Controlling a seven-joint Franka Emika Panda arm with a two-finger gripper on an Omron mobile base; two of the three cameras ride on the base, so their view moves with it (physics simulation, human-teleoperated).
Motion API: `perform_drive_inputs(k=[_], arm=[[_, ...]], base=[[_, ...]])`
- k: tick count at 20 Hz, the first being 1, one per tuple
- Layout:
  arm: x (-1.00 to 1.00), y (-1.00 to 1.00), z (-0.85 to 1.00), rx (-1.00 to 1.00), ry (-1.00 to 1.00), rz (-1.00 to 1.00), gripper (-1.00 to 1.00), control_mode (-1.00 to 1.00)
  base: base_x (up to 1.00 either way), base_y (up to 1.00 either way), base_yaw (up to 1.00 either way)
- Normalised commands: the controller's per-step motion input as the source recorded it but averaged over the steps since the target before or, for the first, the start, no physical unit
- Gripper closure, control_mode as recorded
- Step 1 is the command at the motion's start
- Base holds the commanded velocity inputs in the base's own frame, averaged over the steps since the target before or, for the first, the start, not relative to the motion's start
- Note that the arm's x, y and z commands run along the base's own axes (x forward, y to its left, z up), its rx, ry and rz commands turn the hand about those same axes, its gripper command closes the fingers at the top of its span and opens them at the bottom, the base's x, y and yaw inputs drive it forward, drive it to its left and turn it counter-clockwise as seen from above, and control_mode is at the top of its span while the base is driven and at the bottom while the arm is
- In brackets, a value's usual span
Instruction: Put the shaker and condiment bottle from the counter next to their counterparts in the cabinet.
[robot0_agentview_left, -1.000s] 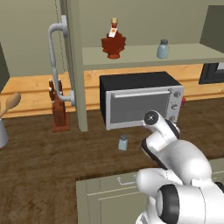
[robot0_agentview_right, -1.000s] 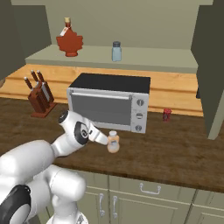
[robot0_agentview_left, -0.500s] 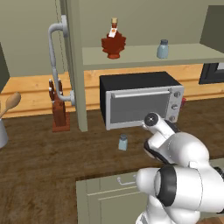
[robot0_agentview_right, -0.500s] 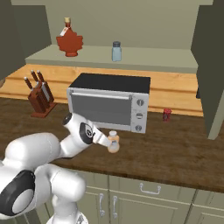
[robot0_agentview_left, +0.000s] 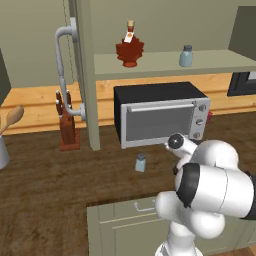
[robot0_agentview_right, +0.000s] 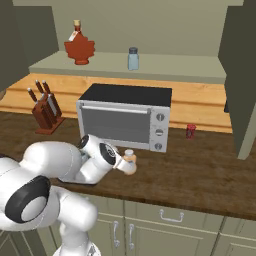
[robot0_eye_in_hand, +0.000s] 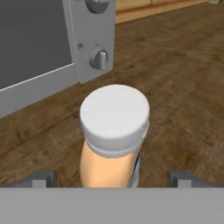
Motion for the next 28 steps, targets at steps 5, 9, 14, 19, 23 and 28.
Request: perform_drive_inputs(k=[5, 9, 14, 19, 23, 28], arm=[[0.00, -0.03, -0.16, 0.00, -0.02, 0.00, 1.00, -1.00], [0.02, 0.06, 0.00, 0.00, 0.00, 0.00, 1.00, -1.00], [0.02, 0.24, 0.68, -0.20, -0.05, 0.00, 1.00, -1.00], [0.05, 0.02, 0.95, -0.27, -0.08, 0.04, 1.00, -1.00], [0.00, 0.00, 0.56, -0.06, 0.00, 0.01, 1.00, -1.00], [-0.06, 0.00, 0.38, -0.01, -0.01, 0.06, 1.00, -1.00]], base=[[0.00, 0.00, 0.00], [0.00, 0.00, 0.00], [0.00, 0.00, 0.00], [0.00, 0.00, 0.00], [0.00, 0.00, 0.00], [0.00, 0.00, 0.00]])
